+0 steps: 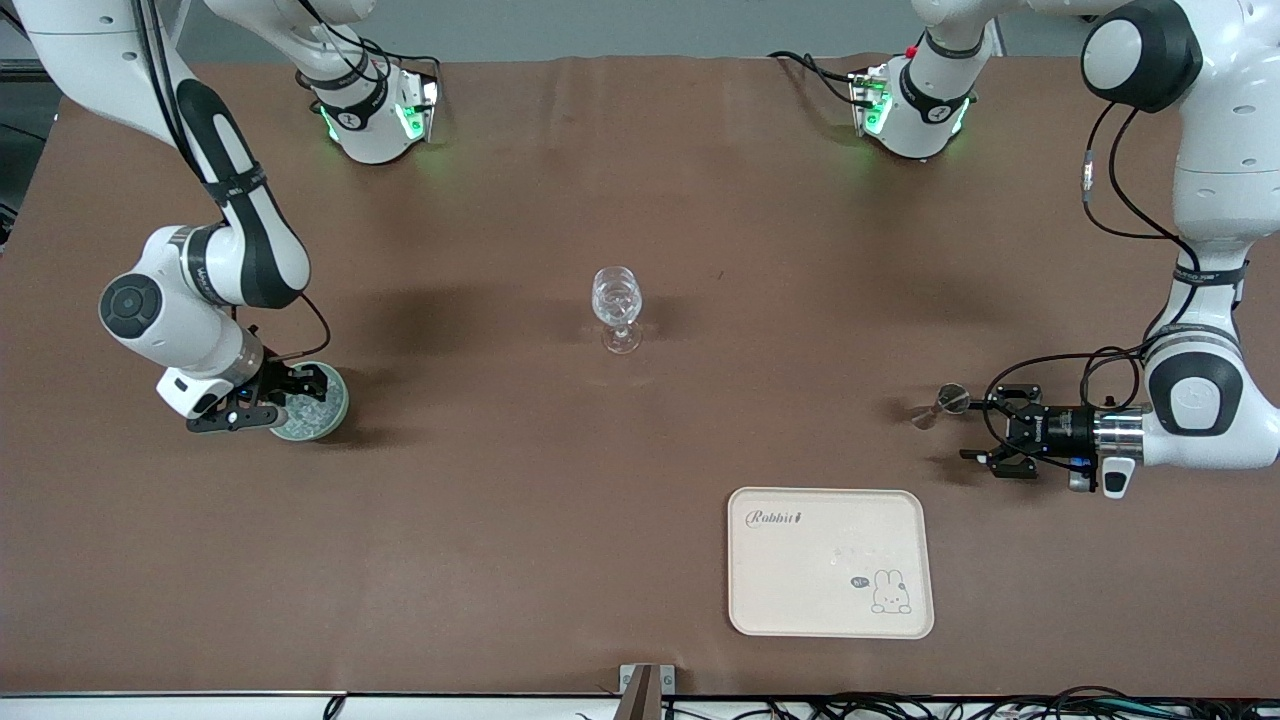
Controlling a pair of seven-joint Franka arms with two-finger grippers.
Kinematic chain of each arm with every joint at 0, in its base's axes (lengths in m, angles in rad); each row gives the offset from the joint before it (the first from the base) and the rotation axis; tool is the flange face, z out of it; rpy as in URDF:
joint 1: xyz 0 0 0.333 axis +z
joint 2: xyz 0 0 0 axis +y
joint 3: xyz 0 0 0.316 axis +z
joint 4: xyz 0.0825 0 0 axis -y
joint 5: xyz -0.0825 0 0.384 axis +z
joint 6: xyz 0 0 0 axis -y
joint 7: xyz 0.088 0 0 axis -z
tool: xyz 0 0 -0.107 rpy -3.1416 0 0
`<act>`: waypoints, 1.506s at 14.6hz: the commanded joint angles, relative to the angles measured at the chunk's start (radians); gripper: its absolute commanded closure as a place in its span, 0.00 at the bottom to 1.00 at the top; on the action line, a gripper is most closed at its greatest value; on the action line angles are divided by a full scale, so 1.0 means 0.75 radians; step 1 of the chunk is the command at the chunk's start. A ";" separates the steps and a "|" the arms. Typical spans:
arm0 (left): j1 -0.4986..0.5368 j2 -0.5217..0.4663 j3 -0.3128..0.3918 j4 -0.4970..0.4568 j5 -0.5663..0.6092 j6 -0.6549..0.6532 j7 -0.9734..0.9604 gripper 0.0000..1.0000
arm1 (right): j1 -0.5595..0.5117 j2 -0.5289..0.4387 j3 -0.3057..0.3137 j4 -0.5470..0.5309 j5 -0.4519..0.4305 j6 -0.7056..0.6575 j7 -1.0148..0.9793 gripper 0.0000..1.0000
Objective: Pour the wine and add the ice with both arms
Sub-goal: 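Grasp an ice cube with the right gripper while the left gripper grasps the jigger, then lift the silver jigger with the left gripper and carry it toward the wine glass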
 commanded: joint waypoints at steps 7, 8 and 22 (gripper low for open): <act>-0.010 0.060 -0.023 0.002 -0.039 -0.039 -0.003 0.05 | -0.013 0.020 0.007 -0.016 0.010 0.028 -0.029 0.40; -0.008 0.062 -0.043 0.002 -0.071 -0.039 -0.003 0.08 | -0.015 0.020 0.007 -0.014 0.010 0.028 -0.031 0.41; 0.000 0.064 -0.047 -0.014 -0.102 -0.067 -0.005 0.59 | -0.015 0.043 0.005 -0.003 0.010 0.030 -0.033 0.49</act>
